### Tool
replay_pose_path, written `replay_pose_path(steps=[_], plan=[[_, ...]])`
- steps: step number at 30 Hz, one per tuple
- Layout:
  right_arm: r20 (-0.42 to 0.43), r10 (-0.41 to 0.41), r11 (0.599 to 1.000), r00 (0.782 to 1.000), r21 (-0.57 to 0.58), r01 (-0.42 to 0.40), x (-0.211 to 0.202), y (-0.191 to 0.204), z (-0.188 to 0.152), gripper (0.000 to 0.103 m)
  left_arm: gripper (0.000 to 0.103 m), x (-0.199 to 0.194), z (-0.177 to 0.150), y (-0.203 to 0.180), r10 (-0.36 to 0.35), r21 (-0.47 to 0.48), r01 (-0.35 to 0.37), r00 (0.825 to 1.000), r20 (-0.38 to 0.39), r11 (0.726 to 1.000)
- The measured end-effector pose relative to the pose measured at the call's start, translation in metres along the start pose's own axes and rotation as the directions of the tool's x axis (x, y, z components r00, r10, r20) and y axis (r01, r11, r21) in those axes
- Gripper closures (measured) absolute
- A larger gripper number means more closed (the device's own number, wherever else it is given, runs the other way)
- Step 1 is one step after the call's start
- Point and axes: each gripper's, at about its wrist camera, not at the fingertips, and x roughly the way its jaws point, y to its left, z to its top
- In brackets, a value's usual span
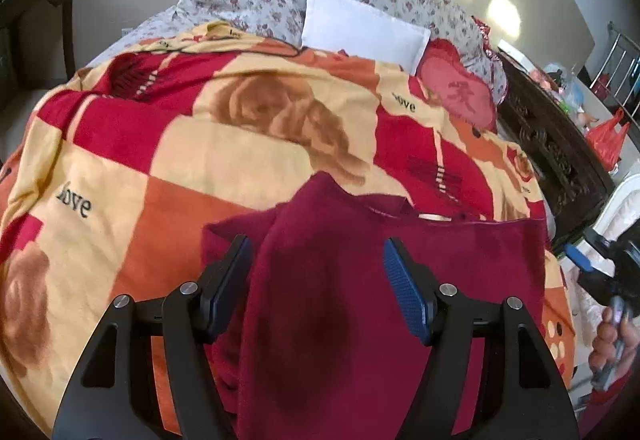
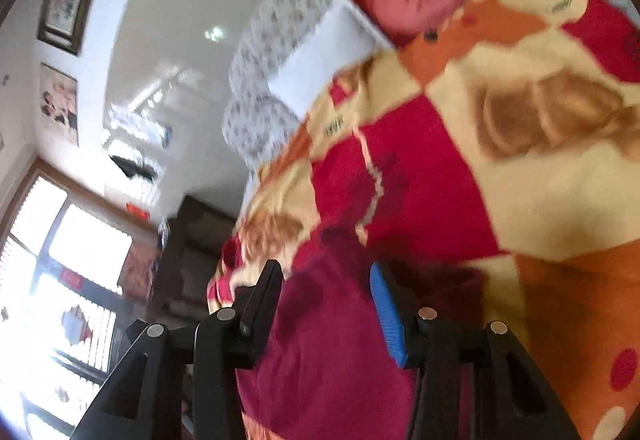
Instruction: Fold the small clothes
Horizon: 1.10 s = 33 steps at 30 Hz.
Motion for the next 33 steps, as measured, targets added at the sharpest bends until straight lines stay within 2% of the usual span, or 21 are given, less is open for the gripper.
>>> replay_pose_path(steps=[2,4,6,11,13,16,22,27,33], plan=[[-0.037,-0.057,0.993,0.998,-0.108,0.052,0.010,0.018,-0.007,0.059,0.035,0.008,0.000,-0.001,0.017,-0.011,-0.017,1.000,-0.011,1.000],[-0.054,-0.116,0.967,0.992,-0.234,0.101,0.029,0.035,-0.018,0.059,0.035,0.016,0.001,-0.001,0.042,-0.017,-0.042,0.999,-0.019,0.999],[-0.067,-0.161,0.947,0.985,-0.291,0.135,0.049,0.040,-0.024,0.061,0.035,0.026,0.003,-0.001,0.075,-0.023,-0.076,0.997,-0.034,0.997],[0.011,-0.245,0.943,0.969,-0.229,0.241,0.076,0.012,-0.010,0.061,0.035,0.051,0.006,0.006,0.137,-0.034,-0.139,0.989,-0.060,0.990],[-0.029,-0.256,0.949,0.966,-0.200,0.245,0.091,-0.002,-0.002,0.061,0.035,0.059,0.007,0.009,0.160,-0.036,-0.162,0.985,-0.063,0.986],[-0.059,-0.305,0.933,0.951,-0.220,0.286,0.109,-0.012,0.001,0.061,0.035,0.075,0.006,0.015,0.172,-0.053,-0.178,0.981,-0.094,0.983],[-0.038,-0.320,0.918,0.947,-0.258,0.300,0.092,0.007,-0.001,0.061,0.035,0.071,0.003,0.012,0.184,-0.037,-0.188,0.979,-0.086,0.981],[-0.034,-0.248,0.924,0.968,-0.309,0.226,0.064,0.037,-0.028,0.061,0.035,0.055,0.001,0.011,0.173,-0.037,-0.176,0.981,-0.085,0.984],[-0.050,-0.262,0.918,0.964,-0.321,0.233,0.053,0.037,-0.060,0.061,0.035,0.034,-0.006,0.008,0.165,-0.033,-0.169,0.983,-0.084,0.985]])
